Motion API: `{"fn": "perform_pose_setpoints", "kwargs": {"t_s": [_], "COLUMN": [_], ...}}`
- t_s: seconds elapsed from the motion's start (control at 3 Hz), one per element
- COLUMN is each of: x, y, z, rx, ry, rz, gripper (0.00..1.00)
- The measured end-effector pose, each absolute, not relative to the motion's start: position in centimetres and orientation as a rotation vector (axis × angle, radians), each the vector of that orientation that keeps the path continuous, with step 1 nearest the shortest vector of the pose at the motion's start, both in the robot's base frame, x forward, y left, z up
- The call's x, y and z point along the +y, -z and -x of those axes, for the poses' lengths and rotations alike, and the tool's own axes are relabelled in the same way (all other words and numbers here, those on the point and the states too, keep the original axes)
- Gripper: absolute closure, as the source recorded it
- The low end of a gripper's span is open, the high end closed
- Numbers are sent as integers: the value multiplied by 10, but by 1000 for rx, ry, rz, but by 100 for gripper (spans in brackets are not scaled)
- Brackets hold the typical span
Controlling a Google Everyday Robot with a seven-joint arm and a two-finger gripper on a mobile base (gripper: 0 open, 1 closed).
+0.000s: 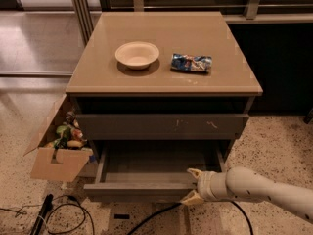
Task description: Open middle drawer
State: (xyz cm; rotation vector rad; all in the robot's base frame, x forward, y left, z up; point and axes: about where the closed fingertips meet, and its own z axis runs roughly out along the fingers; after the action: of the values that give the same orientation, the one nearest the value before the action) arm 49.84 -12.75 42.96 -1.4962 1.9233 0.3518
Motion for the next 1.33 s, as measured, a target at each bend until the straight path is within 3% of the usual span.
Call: {"fn": "perform_pose_setpoints", "kwargs": {"t_s": [0.33,1.0,1.33], "x": [-129,-139,-171], "y": [-437,-475,-476], "z": [-489,-402,-387], "rx": [1922,1794,1820], "ry": [-334,-325,-275], "rz": [1514,1579,1537], "gripper": [53,98,0]}}
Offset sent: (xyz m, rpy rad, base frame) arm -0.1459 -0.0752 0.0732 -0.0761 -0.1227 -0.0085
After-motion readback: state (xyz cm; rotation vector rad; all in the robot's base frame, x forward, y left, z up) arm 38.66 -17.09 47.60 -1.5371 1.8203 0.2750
